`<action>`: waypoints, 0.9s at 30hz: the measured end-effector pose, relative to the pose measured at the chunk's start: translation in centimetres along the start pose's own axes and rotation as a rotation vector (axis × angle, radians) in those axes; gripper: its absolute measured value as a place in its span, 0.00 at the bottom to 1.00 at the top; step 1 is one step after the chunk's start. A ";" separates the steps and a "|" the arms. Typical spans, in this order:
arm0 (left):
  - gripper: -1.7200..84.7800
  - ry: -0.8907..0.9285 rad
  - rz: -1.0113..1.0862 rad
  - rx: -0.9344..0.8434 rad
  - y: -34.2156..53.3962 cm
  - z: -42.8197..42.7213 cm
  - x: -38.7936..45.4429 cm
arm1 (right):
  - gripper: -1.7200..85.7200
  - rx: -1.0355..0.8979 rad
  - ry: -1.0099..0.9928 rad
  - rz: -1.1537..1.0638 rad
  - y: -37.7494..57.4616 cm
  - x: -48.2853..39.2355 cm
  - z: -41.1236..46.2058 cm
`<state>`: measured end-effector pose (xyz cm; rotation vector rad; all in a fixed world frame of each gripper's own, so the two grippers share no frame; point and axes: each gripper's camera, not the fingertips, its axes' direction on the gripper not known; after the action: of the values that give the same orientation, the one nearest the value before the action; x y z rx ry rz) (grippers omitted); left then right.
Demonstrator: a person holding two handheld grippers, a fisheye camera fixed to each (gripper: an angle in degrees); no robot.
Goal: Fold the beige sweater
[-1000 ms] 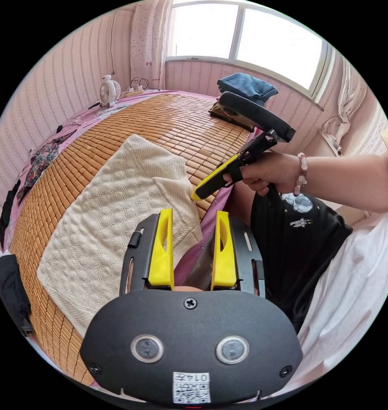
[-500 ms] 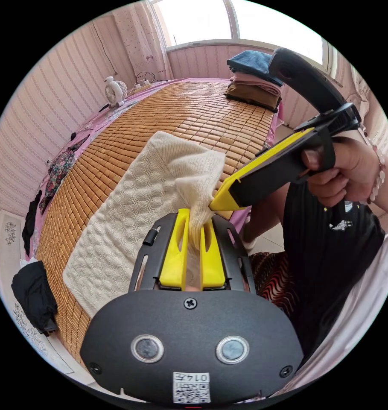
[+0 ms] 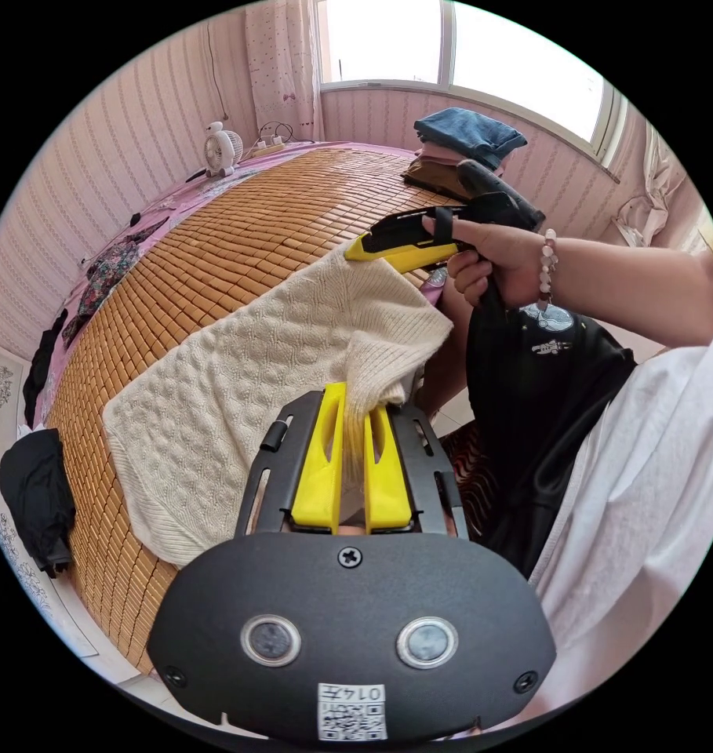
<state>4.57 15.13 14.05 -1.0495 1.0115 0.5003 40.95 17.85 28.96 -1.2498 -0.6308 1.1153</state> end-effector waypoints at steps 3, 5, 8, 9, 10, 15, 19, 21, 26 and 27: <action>0.04 0.005 -0.010 0.030 -0.3 -1.1 -0.7 | 0.05 0.041 -0.107 0.045 -0.6 1.1 -1.3; 0.04 0.041 -0.013 0.072 -0.7 -1.9 -1.1 | 0.04 0.096 -0.231 0.047 -1.0 1.2 -3.7; 0.04 0.113 0.011 0.197 -1.2 -3.7 -1.3 | 0.04 0.128 -0.283 -0.075 -1.5 -0.9 -7.2; 0.04 0.130 0.009 0.246 -1.3 -4.3 -1.4 | 0.04 0.123 -0.270 -0.110 -1.6 -1.7 -7.7; 0.04 0.159 -0.011 0.283 -1.3 -4.7 -1.7 | 0.04 0.102 -0.237 -0.180 -1.9 -3.4 -8.5; 0.05 0.170 -0.112 0.369 0.3 -5.6 -4.2 | 0.04 -0.077 -0.122 -0.408 -3.2 -10.7 -4.4; 0.09 0.040 -0.309 0.204 3.6 -5.1 -8.3 | 0.05 -0.275 -0.134 -0.481 -2.9 -13.7 7.1; 0.11 -0.015 -0.381 0.132 5.6 -5.1 -10.2 | 0.06 -0.379 -0.122 -0.508 -2.4 -14.1 11.4; 0.16 -0.053 -0.594 0.134 9.8 -6.2 -15.4 | 0.10 -0.344 -0.027 -0.656 -0.6 -14.4 11.1; 0.17 -0.040 -0.628 0.159 10.0 -6.1 -16.5 | 0.10 -0.320 0.001 -0.663 -0.4 -14.0 10.3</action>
<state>-13.60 16.04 22.89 -1.1394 0.6240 -0.0720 26.80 9.44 34.59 -1.1720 -1.1525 0.4703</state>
